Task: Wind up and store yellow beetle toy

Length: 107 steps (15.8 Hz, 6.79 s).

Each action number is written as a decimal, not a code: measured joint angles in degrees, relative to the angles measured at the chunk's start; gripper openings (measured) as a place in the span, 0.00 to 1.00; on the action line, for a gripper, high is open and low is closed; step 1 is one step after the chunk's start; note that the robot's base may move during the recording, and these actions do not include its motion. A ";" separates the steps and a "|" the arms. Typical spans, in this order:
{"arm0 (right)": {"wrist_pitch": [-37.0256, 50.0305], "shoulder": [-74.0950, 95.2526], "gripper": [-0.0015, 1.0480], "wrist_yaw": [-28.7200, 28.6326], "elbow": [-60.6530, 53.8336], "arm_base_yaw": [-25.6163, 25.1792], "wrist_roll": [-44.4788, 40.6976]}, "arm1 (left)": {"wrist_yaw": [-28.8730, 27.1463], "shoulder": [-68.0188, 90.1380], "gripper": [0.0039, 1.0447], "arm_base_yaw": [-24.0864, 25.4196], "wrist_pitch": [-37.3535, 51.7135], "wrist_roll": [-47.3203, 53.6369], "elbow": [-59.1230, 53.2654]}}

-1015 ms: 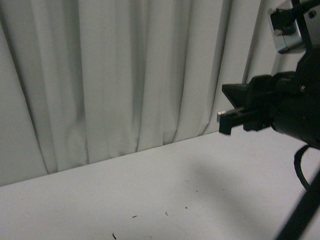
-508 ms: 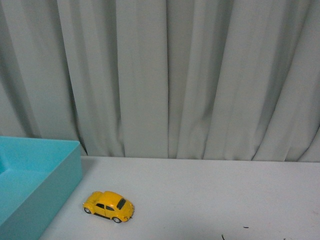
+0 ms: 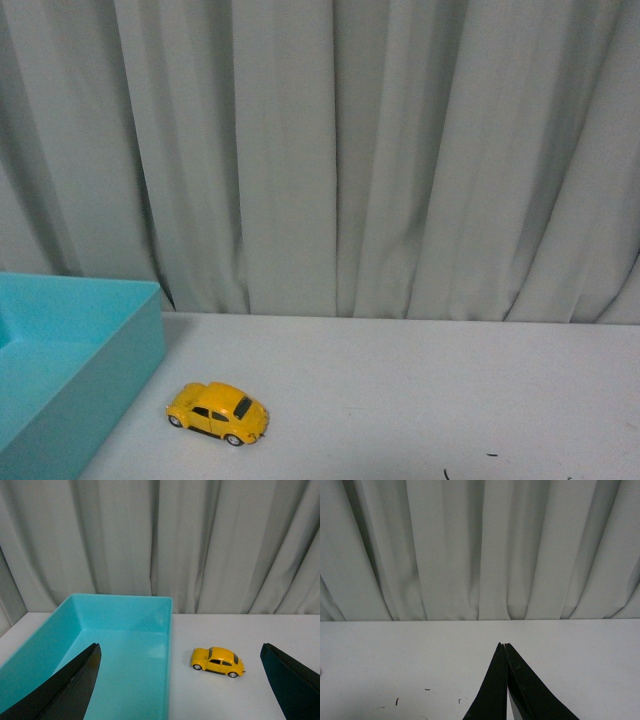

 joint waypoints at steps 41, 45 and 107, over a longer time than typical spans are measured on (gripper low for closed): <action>-29.62 -29.83 0.94 0.04 0.00 0.00 0.02 | 6.27 39.10 0.94 7.78 4.13 -7.08 16.31; -29.62 -29.83 0.94 0.04 0.00 0.00 0.02 | 10.69 68.17 0.94 8.79 20.28 3.34 31.63; -29.59 -29.83 0.94 0.04 0.00 0.00 0.02 | 7.06 116.83 0.38 11.50 -45.07 43.39 101.18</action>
